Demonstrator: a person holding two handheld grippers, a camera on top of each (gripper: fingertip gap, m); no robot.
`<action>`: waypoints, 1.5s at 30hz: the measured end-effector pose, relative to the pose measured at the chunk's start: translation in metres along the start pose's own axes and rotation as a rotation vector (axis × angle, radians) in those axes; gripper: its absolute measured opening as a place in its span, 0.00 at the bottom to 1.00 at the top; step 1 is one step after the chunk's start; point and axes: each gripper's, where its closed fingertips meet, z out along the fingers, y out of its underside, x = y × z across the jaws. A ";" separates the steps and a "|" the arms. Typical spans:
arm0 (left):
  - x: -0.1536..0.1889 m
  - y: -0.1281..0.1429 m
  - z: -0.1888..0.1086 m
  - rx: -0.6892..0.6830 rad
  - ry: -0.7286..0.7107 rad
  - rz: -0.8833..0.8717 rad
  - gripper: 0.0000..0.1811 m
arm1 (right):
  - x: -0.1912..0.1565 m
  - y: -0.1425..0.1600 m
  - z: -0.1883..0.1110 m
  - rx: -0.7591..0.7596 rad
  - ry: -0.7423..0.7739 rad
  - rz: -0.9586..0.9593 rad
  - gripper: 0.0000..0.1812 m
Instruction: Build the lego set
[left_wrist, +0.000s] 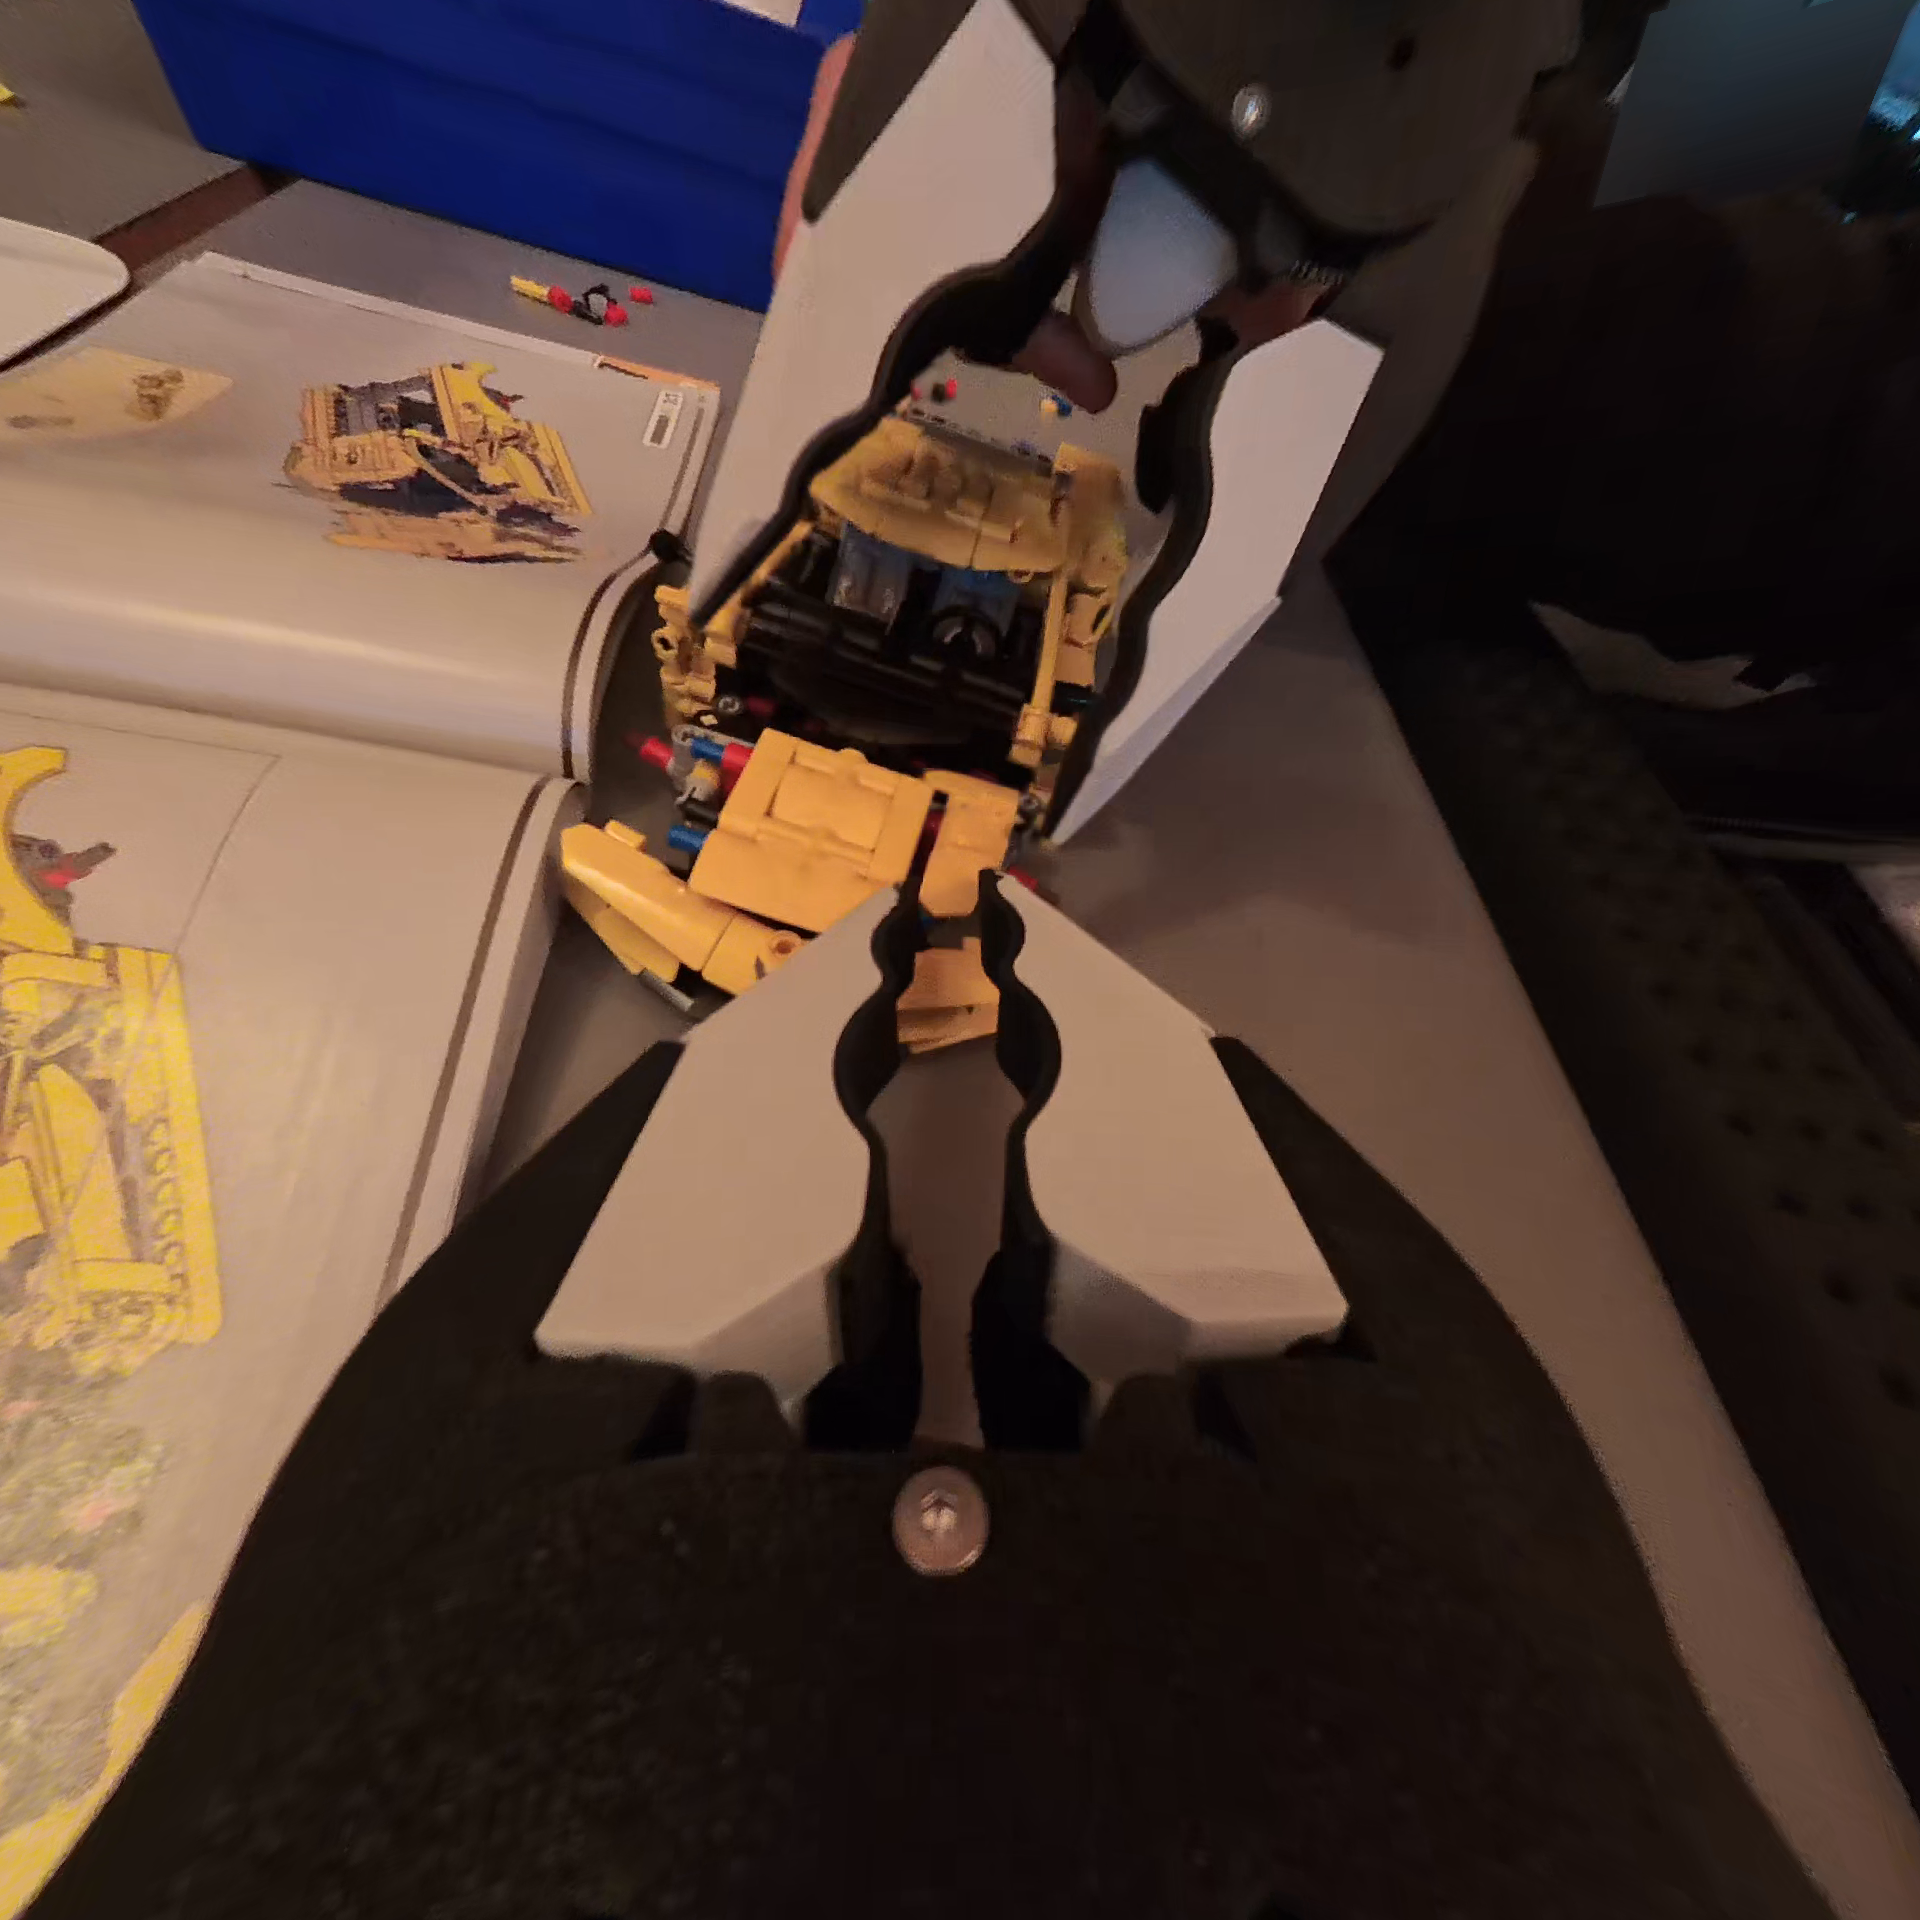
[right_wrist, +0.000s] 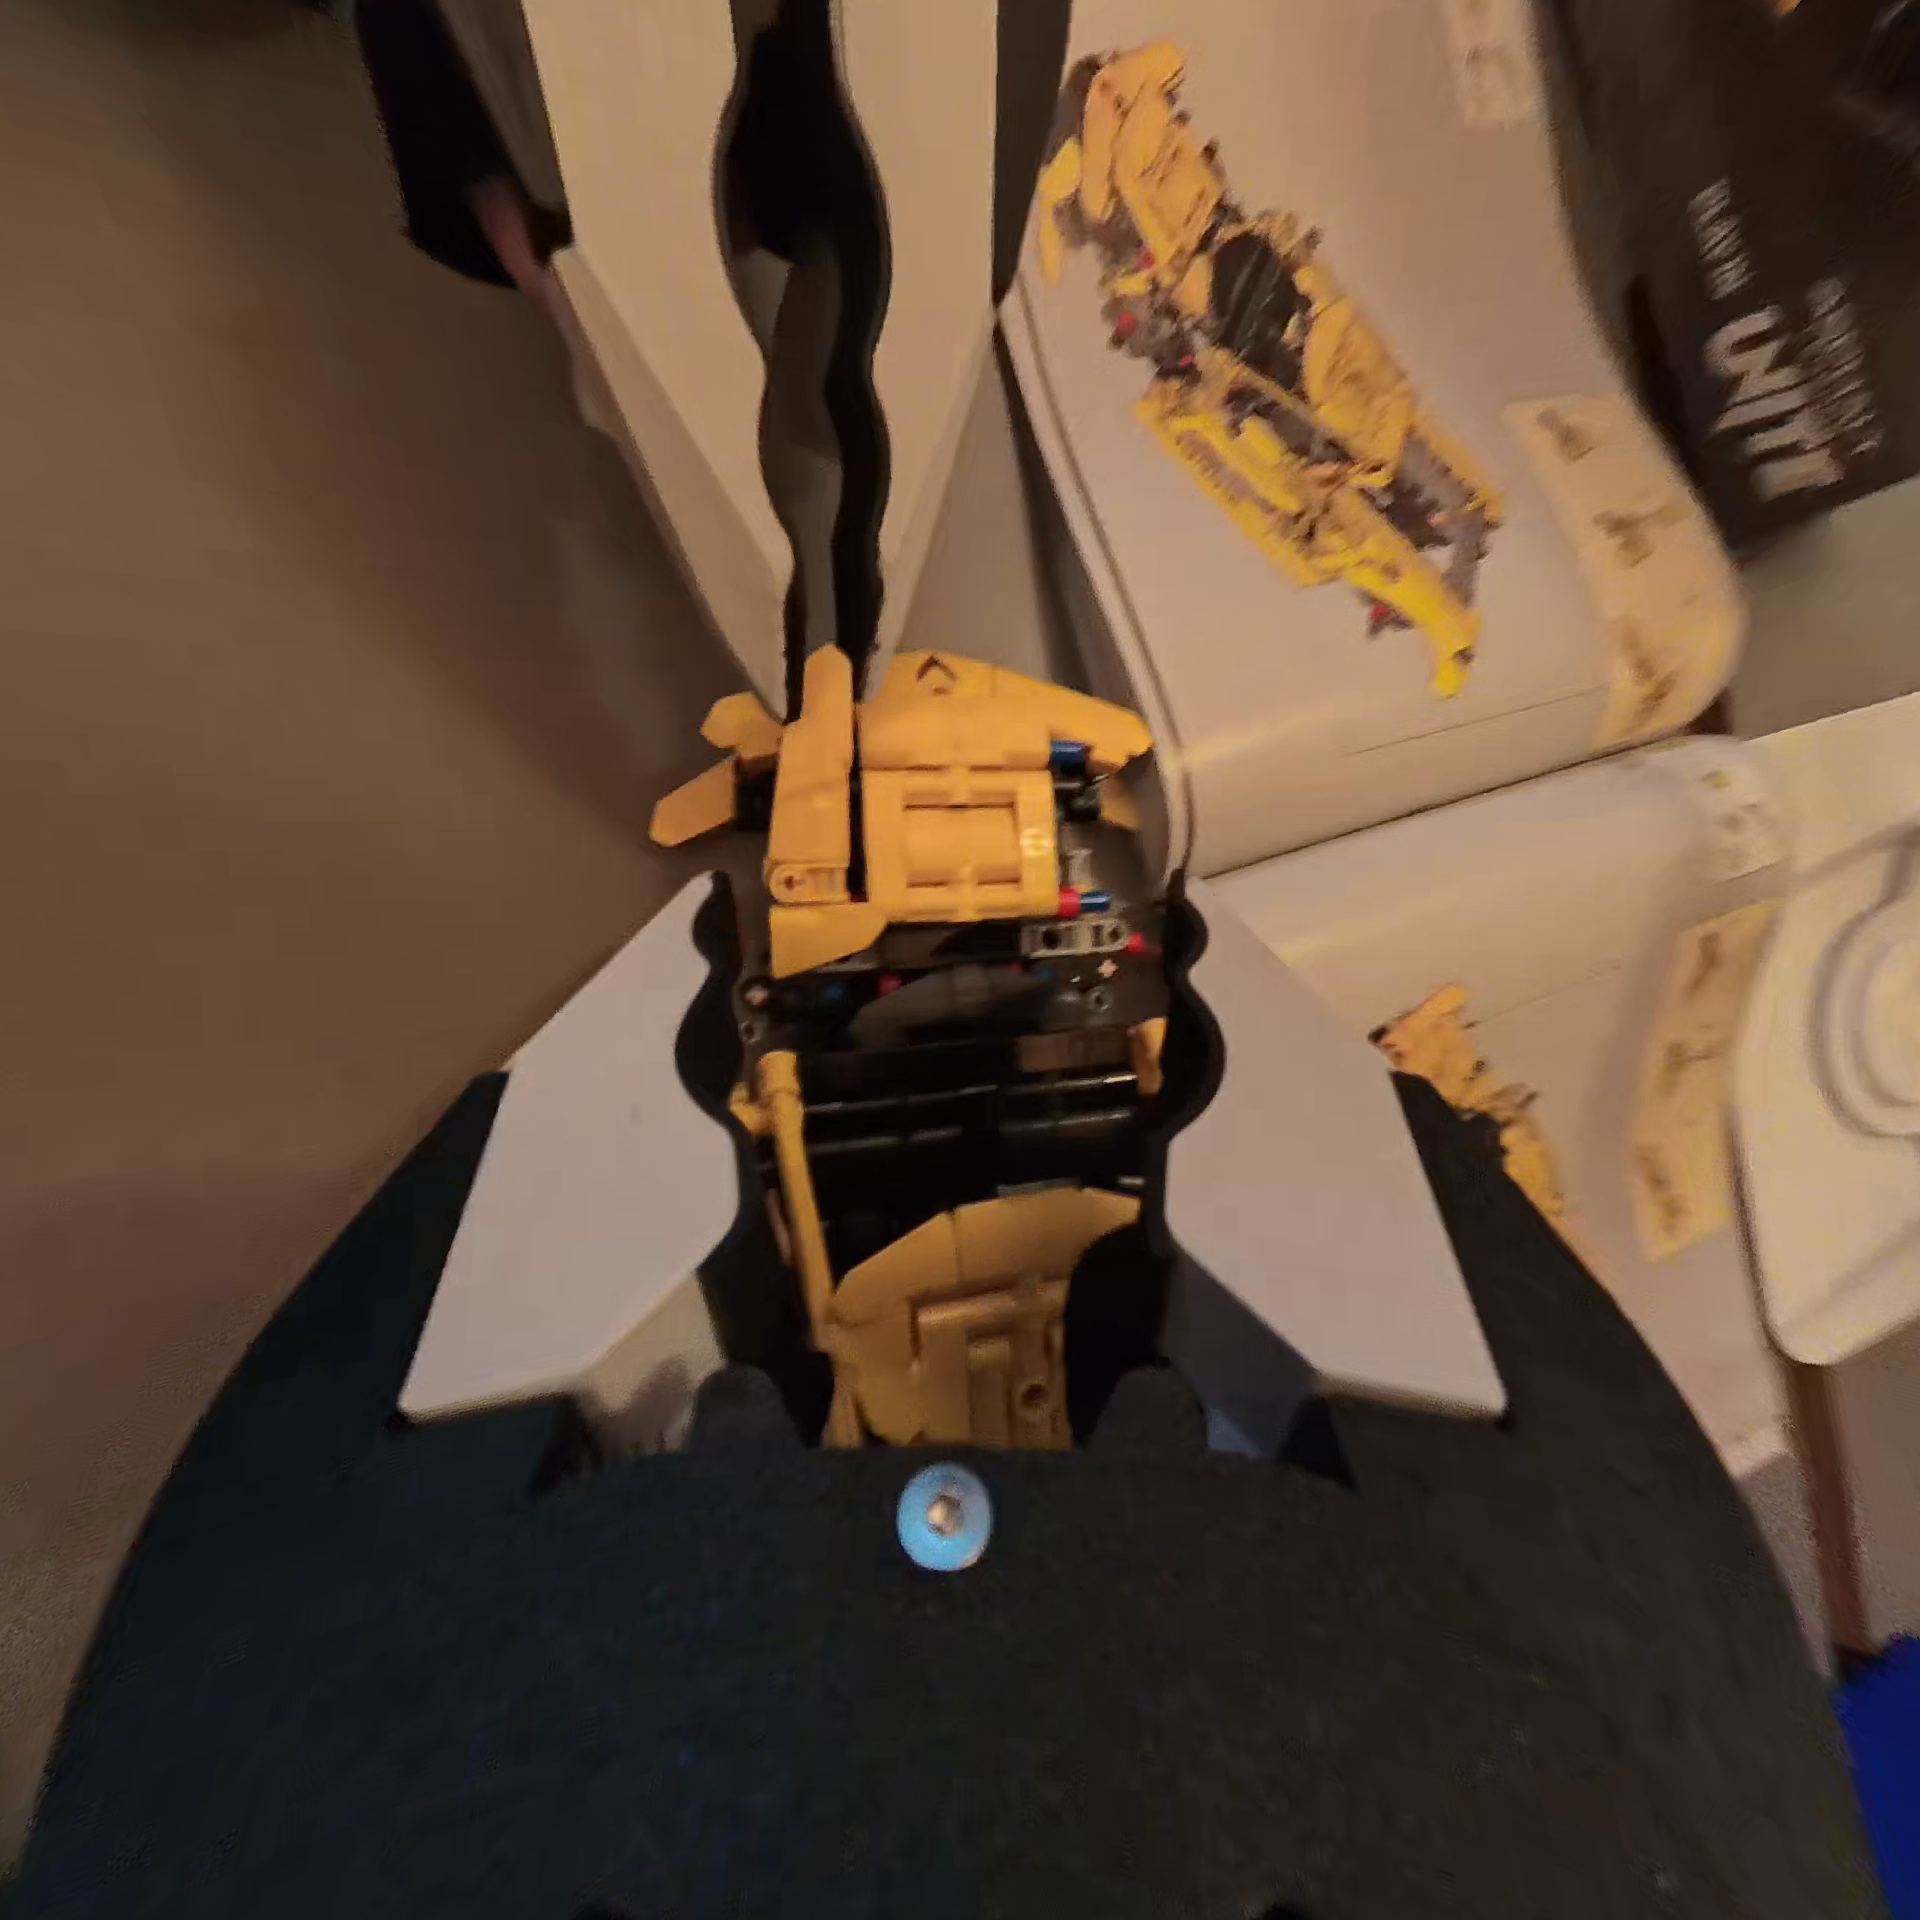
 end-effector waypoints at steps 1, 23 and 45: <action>0.000 0.000 0.001 0.002 -0.005 0.007 0.06 | 0.003 -0.001 0.001 -0.004 0.019 -0.021 0.43; 0.006 0.000 0.009 -0.016 -0.032 0.058 0.06 | -0.014 0.022 0.010 -0.237 -0.243 -0.029 0.42; 0.004 -0.002 0.008 0.002 -0.048 0.071 0.06 | -0.009 0.016 0.020 -0.301 -0.213 -0.063 0.40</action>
